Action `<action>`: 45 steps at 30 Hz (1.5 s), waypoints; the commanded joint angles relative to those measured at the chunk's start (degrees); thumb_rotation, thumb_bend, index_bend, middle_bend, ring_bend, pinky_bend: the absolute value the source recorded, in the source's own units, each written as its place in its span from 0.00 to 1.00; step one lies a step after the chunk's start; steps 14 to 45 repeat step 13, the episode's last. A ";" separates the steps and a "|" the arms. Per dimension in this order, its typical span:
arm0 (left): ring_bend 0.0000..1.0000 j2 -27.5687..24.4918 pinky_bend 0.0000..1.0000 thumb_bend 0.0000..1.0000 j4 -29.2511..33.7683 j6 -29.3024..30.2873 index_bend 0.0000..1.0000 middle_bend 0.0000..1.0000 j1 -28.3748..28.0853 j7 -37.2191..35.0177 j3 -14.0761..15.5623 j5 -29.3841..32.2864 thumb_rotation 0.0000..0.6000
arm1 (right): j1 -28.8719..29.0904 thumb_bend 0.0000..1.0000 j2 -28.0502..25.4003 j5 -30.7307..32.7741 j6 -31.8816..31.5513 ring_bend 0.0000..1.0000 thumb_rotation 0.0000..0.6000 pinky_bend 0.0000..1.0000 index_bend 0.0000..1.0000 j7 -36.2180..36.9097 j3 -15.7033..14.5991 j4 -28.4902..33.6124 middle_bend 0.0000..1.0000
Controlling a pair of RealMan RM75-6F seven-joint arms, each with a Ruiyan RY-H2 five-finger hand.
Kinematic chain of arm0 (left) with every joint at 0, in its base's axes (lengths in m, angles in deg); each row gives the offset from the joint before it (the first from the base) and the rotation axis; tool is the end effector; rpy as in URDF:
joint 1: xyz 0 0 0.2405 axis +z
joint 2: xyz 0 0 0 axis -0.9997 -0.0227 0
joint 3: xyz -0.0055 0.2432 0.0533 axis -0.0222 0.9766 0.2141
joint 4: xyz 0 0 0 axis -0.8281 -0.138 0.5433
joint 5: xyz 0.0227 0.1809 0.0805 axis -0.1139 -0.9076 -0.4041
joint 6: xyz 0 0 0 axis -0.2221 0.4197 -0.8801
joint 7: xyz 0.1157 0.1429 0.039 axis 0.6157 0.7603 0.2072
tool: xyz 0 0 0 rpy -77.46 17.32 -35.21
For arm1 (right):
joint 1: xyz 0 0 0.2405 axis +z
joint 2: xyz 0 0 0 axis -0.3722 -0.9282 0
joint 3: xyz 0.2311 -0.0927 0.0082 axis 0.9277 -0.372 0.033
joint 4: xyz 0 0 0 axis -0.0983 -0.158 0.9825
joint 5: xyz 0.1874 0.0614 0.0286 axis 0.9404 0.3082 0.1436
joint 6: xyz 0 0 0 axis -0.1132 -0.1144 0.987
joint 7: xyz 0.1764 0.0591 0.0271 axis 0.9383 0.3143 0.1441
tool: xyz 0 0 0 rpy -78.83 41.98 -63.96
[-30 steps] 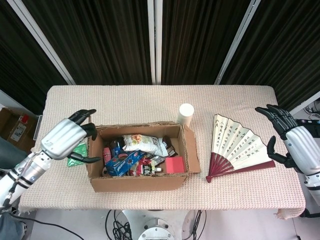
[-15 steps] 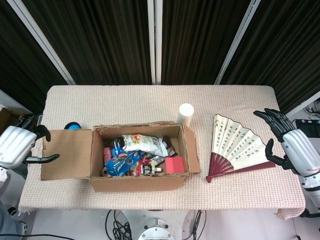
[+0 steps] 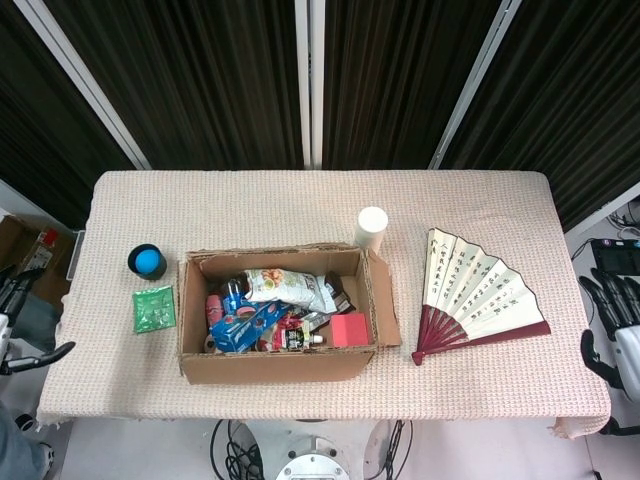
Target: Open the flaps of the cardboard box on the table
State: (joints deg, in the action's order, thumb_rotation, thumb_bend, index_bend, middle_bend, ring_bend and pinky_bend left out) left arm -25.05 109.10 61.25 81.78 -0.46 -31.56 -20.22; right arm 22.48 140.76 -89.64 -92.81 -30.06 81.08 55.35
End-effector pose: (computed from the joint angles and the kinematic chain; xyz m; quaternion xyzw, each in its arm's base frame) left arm -0.2794 0.2154 0.2286 -0.6066 -0.3440 -0.4288 0.5743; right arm -0.2867 -0.1962 0.2293 0.5954 -0.3557 0.4205 0.5849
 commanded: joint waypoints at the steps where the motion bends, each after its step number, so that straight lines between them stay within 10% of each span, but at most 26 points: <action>1: 0.03 7.52 0.14 0.02 -6.70 6.03 0.02 0.12 5.81 4.27 1.52 -2.25 0.33 | -8.19 0.46 13.86 4.77 -6.98 0.00 1.00 0.00 0.00 0.91 -2.20 -15.99 0.00; 10: 0.03 11.93 0.14 0.00 -12.85 5.08 0.04 0.07 7.98 2.80 2.30 -2.66 0.34 | -9.42 0.23 20.20 5.33 -6.41 0.00 1.00 0.00 0.00 3.46 -1.81 -24.61 0.00; 45: 0.03 11.87 0.14 0.00 -13.36 4.36 0.04 0.07 8.04 2.60 2.35 -2.89 0.34 | -9.41 0.22 20.14 4.84 -6.48 0.00 1.00 0.00 0.00 3.42 -1.68 -24.07 0.00</action>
